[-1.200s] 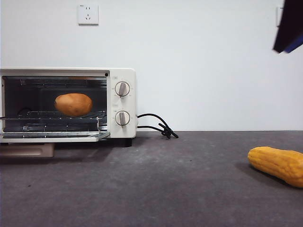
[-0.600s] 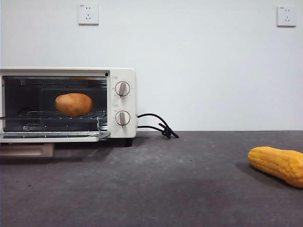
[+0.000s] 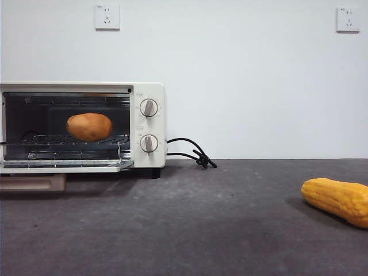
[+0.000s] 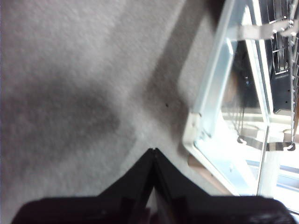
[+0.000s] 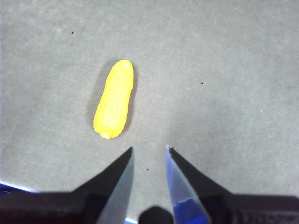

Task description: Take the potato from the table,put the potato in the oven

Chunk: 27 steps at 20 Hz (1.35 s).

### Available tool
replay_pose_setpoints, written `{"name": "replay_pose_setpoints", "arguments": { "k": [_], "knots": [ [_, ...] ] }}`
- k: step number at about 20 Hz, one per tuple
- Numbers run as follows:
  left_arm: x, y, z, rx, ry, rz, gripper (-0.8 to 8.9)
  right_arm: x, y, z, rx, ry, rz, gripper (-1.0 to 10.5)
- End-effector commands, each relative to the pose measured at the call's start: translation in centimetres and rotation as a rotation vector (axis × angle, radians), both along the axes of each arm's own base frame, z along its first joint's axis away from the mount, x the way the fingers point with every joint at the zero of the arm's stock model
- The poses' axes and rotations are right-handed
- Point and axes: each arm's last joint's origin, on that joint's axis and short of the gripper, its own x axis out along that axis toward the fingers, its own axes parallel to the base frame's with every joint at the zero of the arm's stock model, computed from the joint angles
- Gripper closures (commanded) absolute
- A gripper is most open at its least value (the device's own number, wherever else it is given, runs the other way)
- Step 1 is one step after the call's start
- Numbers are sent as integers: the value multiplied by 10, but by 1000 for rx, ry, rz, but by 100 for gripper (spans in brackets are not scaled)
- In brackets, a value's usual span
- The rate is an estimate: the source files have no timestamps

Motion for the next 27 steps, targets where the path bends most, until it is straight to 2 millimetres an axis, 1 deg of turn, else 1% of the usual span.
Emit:
{"name": "replay_pose_setpoints", "arguments": {
  "k": [1, 4, 8, 9, 13, 15, 17, 21, 27],
  "knots": [
    [3, 3, -3, -35, -30, 15, 823, 0, 0, -2, 21, 1, -23, 824],
    [6, 4, 0, -56, -68, 19, 822, 0, 0, -2, 35, 0, -34, 824],
    [11, -1, 2, -95, -98, -11, 823, 3, 3, 0, 73, -28, -31, 825],
    [13, -2, 3, -132, -119, -25, 823, 3, 4, 1, 93, -32, -19, 825],
    [25, -6, 14, -239, -195, -42, 822, 6, 8, 6, 193, -57, 21, 825],
    [29, -6, 20, -252, -220, -43, 822, 7, 11, 8, 242, -57, 54, 825],
    [33, -5, 25, -257, -227, -42, 822, 8, 11, 8, 263, -56, 51, 824],
    [43, 0, 40, -258, -254, -45, 822, 8, 11, 8, 265, -55, 48, 824],
    [68, 5, 77, -213, -341, -86, 822, 8, 11, 9, 273, -61, 45, 824]
  ]
}}
